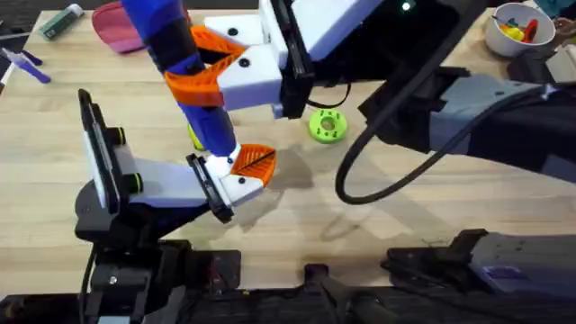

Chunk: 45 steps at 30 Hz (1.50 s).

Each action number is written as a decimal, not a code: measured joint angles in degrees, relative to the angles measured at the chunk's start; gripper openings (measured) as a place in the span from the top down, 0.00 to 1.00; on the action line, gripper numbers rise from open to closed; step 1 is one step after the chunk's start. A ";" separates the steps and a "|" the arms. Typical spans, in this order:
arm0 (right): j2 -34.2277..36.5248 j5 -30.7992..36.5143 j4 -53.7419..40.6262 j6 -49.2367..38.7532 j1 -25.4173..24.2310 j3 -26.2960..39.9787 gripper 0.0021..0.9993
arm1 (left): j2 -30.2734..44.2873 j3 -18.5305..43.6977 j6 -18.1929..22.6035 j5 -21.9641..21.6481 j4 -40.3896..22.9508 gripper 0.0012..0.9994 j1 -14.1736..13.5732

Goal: Pick up the gripper from the table and insert it into the empty holder that is missing its gripper. Then pick up a screw, insert it into the mounting hole, and use the screwdriver to tighten it. Finally, clean up the table by picking up the vegetable and placing it into the bucket.

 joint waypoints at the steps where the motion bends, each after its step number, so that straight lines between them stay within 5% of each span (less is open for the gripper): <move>1: 0.00 0.00 0.00 -0.02 0.00 0.00 0.98 | 0.00 0.00 0.00 0.00 0.00 0.99 0.00; 30: 1.40 -4.09 0.60 -0.34 -0.90 0.12 0.98 | 0.04 0.00 -0.20 0.25 -0.07 0.99 0.00; 45: 1.16 -4.72 -6.92 -6.27 -0.42 1.83 0.98 | 0.48 -0.02 -0.87 0.35 -0.11 0.99 0.00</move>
